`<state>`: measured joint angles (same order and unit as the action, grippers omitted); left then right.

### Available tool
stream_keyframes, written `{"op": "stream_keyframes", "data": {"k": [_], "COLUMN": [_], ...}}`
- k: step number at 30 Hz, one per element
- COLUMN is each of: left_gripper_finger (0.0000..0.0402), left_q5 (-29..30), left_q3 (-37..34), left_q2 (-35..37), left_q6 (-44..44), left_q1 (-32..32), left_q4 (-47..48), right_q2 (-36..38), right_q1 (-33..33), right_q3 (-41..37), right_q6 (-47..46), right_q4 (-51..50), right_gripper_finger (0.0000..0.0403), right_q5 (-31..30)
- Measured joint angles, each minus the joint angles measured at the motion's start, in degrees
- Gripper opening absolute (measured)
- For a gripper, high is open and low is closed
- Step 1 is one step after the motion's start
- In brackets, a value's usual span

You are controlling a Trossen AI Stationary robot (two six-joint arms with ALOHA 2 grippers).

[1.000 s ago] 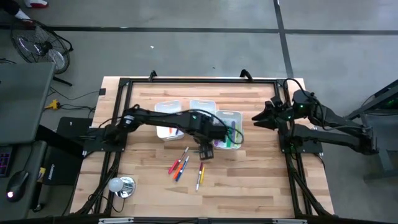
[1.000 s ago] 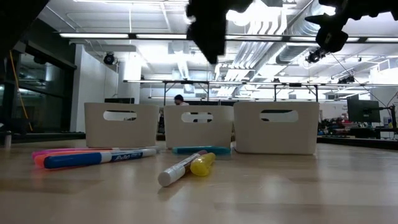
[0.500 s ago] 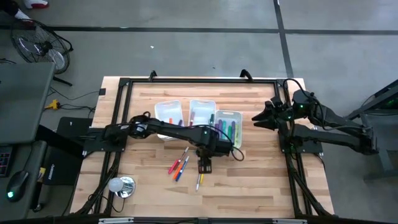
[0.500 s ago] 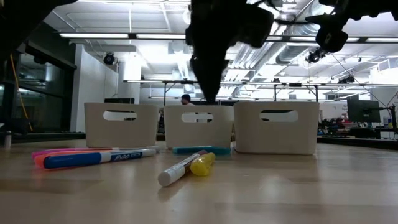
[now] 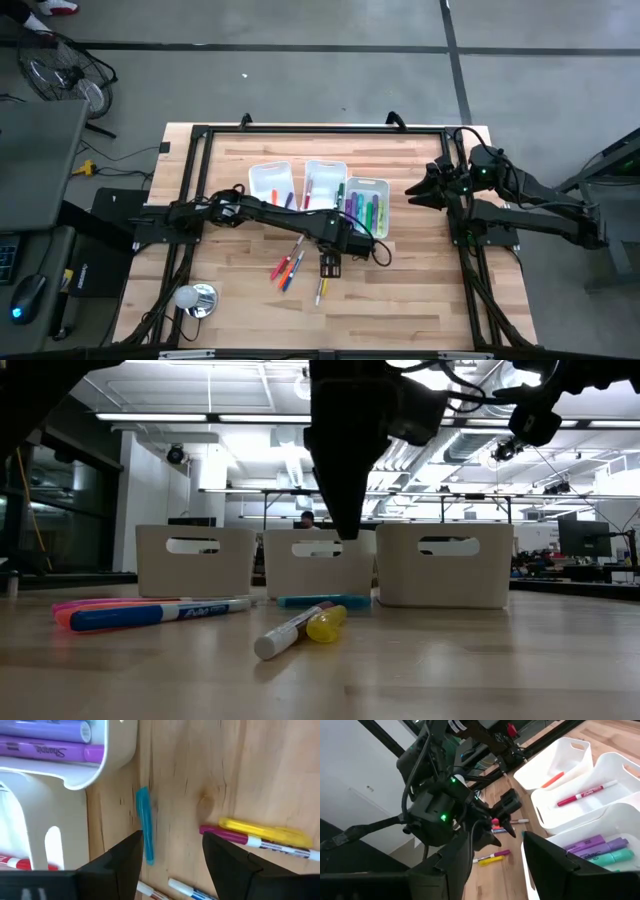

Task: Pick & Place Markers
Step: Put the blue pen into the left white bin

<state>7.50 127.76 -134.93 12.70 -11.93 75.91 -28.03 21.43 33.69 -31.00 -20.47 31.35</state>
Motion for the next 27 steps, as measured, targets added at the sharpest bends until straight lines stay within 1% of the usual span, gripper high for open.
{"op": "stream_keyframes", "data": {"k": [9,20,23,27], "left_gripper_finger": [0.0199,0.0199,0.0199,0.0199], "left_q5": [0.81,1.09,2.07,2.12], "left_q3": [-0.02,-0.02,-0.02,-0.04], "left_q2": [0.0,0.0,0.0,0.0], "left_q6": [-0.45,0.88,1.13,1.57], "left_q1": [1.58,1.4,1.42,1.25], "left_q4": [0.21,2.5,2.74,4.77], "right_q2": [0.0,0.0,-0.01,0.0], "right_q1": [0.0,0.0,0.0,0.01], "right_q3": [0.0,0.0,0.0,0.0], "right_q6": [0.15,0.41,0.25,0.24], "right_q4": [-0.34,-0.48,-0.77,-0.79], "right_gripper_finger": [0.0176,0.0176,0.0176,0.0176], "right_q5": [-0.02,-0.04,-0.04,-0.04]}}
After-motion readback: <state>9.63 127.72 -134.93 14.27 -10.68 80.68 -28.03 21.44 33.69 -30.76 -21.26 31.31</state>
